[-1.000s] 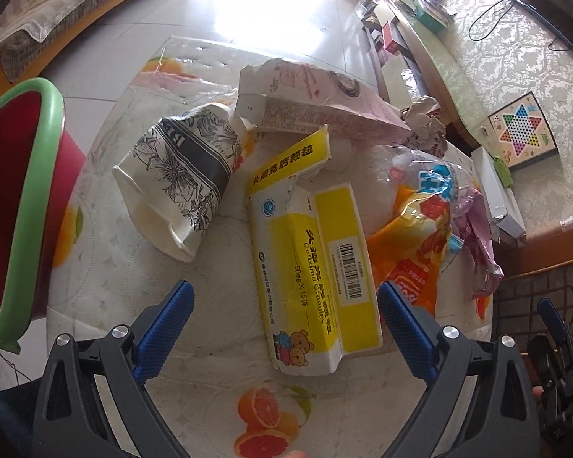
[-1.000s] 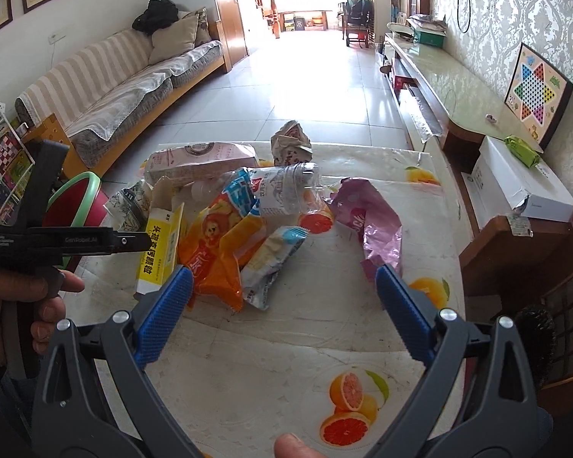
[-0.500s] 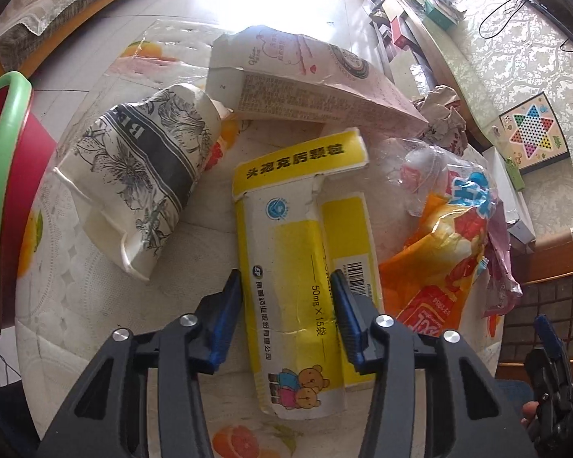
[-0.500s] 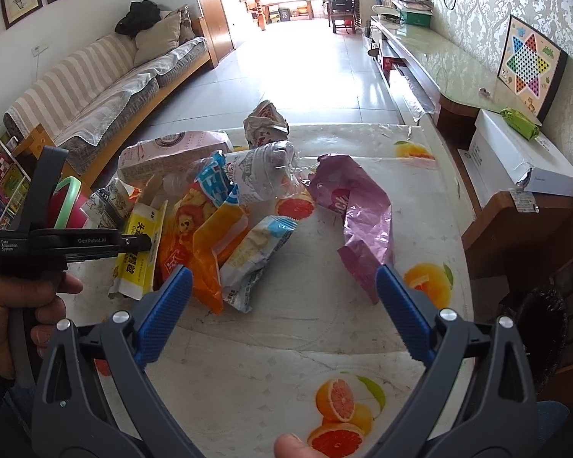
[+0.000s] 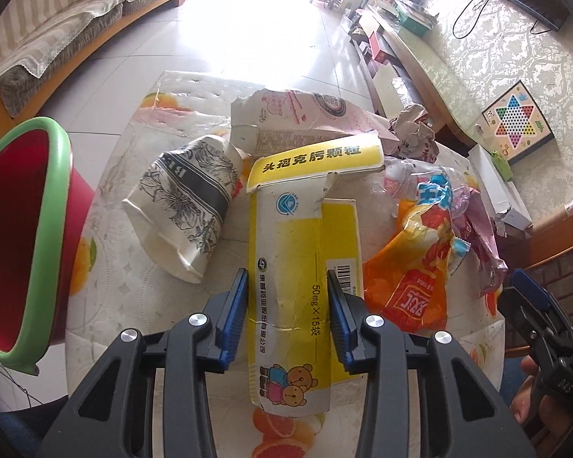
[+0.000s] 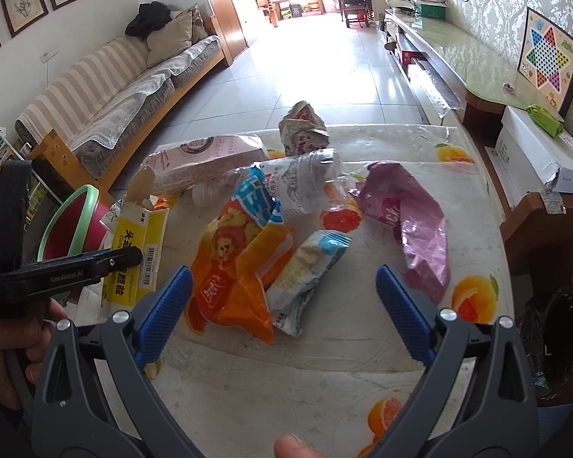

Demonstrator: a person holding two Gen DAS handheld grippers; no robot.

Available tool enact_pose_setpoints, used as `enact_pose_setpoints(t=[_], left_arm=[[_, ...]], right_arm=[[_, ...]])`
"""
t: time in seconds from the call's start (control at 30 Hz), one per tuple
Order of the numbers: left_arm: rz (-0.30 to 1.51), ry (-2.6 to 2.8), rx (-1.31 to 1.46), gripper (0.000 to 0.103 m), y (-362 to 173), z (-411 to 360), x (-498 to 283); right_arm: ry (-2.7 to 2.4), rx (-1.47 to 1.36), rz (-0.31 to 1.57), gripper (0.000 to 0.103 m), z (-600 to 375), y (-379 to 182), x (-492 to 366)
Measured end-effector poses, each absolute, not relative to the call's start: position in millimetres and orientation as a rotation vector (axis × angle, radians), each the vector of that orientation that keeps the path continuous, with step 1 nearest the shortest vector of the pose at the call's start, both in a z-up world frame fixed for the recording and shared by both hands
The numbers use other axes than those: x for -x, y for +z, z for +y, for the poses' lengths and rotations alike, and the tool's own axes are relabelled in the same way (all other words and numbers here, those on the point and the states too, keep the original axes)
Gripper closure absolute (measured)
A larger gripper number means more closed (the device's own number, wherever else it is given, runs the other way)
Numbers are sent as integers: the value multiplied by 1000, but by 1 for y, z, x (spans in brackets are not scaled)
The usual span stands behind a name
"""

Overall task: Collect trash
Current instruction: 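Lift the granule box with the left tool while the right grasps the orange chip bag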

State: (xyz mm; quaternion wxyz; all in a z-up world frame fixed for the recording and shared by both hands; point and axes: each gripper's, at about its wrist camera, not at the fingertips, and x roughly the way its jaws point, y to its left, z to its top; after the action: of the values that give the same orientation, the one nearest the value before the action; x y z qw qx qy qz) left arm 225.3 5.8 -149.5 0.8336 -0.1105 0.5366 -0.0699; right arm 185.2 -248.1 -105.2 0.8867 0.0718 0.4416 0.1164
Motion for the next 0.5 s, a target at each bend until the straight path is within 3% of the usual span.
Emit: enact_pose_setpoints(t=[0.5], left_arm=[[1041, -126, 262, 65, -125, 70, -205]], right_arm=[[162, -88, 1016, 8, -177, -148, -234]])
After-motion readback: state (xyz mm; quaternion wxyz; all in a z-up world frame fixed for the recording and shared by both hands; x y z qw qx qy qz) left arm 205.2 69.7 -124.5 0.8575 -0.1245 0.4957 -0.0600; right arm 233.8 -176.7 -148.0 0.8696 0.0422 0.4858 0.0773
